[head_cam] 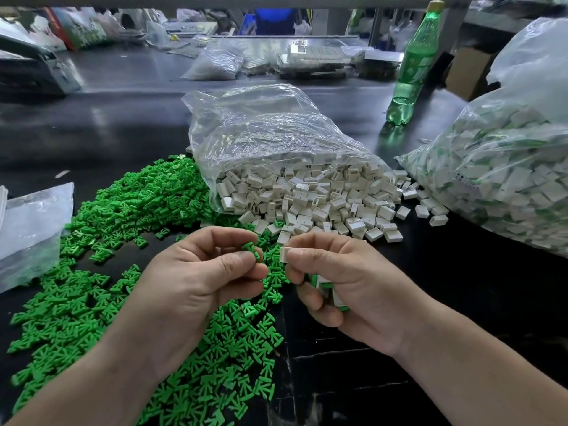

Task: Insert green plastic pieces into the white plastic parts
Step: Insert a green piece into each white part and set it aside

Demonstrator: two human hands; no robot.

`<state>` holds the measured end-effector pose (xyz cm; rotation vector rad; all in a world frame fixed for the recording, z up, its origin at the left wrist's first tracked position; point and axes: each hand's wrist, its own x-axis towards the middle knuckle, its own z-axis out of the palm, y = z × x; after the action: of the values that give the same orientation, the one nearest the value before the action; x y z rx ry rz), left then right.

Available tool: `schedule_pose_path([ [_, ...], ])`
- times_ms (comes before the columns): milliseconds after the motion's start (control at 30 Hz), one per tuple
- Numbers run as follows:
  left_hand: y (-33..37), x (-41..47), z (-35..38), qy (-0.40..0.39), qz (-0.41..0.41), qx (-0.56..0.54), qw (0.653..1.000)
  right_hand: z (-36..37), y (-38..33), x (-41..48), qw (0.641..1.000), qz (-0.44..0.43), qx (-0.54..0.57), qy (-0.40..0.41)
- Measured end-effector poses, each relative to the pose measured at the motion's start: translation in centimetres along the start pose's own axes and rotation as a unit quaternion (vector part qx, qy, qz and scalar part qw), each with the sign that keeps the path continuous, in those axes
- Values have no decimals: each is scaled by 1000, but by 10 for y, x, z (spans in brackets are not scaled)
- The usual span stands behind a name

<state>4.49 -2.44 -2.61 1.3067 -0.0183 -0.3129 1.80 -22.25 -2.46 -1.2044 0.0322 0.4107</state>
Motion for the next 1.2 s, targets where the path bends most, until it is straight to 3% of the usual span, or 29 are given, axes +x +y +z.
schedule_pose_path([
  [200,-3,-5,0,1,42,85,996,3,2,-1,998,-22,-54,20],
  [433,-8,-7,6,-37,57,54,996,6,3,-4,992,-61,-107,24],
  [767,-9,-11,6,-28,103,116,987,5,5,-5,979,-113,-166,25],
  [1067,-8,-14,15,-164,13,-91,982,7,4,-5,992,-67,-109,-7],
  [1200,-9,-16,20,-154,-15,-142,978,9,4,-6,998,-33,-58,-23],
])
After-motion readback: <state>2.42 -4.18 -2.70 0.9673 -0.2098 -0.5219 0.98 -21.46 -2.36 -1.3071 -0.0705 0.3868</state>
